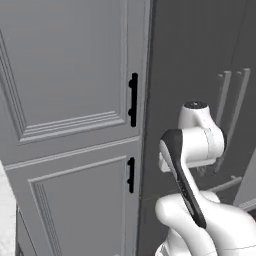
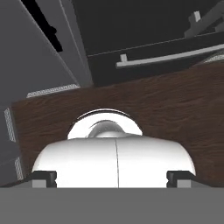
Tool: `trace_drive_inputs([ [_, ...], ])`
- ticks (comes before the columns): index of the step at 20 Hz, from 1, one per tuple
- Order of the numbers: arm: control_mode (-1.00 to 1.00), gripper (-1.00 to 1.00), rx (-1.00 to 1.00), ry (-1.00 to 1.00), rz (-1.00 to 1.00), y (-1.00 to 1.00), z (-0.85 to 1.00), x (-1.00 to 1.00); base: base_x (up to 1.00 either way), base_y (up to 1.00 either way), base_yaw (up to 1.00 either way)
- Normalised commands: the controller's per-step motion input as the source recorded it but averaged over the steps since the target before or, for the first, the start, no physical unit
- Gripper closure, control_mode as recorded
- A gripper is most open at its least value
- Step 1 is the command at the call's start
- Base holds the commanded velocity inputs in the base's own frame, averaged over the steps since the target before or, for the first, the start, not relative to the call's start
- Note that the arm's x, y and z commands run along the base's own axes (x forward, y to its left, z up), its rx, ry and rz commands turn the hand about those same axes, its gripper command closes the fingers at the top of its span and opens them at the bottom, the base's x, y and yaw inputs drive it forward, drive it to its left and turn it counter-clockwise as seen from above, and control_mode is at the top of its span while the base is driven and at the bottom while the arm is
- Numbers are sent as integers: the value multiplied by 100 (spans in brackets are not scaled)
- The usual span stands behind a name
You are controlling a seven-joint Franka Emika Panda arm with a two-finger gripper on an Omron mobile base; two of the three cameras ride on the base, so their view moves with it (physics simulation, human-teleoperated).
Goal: Grab a lemon wedge from the fridge and one ice cube from the ice bowl, and put them in the glass of lemonade.
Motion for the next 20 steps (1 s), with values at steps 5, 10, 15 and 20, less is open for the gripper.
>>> trace_drive_inputs([
  [5,100,-100,0,0,0,0,0,0,-65,-83,13],
  [10,100,-100,0,0,0,0,0,0,-5,-48,35],
  [15,100,-100,0,0,0,0,0,0,15,-72,29],
  [20,100,-100,0,0,0,0,0,0,-16,-60,1],
])
